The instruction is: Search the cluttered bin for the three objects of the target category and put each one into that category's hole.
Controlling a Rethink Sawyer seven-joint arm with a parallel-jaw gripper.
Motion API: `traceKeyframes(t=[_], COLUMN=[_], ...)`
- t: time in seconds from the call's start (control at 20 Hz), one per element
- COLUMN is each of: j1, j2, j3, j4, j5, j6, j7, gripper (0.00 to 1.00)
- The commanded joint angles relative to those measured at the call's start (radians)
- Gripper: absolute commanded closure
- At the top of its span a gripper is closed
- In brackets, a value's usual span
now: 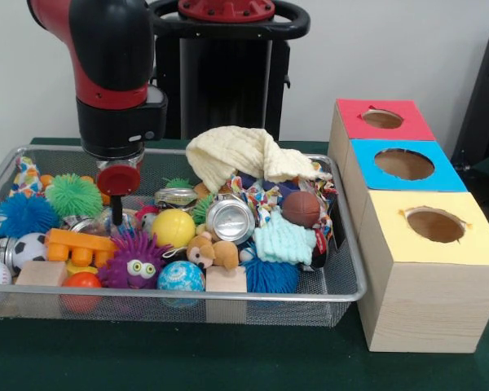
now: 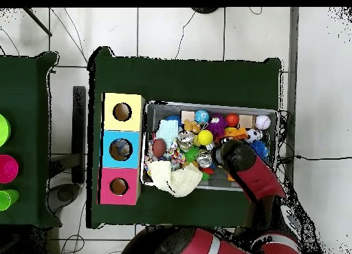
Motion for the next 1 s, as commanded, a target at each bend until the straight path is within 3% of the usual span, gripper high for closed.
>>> traceKeyframes(t=[0.05,0.55,0.7,0.85,1.0], j1=[0.007,0.043,0.010,0.037,0.040], j2=[0.039,0.048,-0.043,-0.146,-0.210], j3=[0.057,0.020,0.045,-0.023,-0.045], j4=[0.002,-0.017,0.047,0.078,0.106], j5=[0.003,-0.009,-0.019,-0.041,-0.056], j6=[-0.066,-0.067,-0.061,0.068,0.127], j7=[0.170,0.158,0.134,0.109,0.091], gripper=[1.00,1.00,1.00,1.00,1.00])
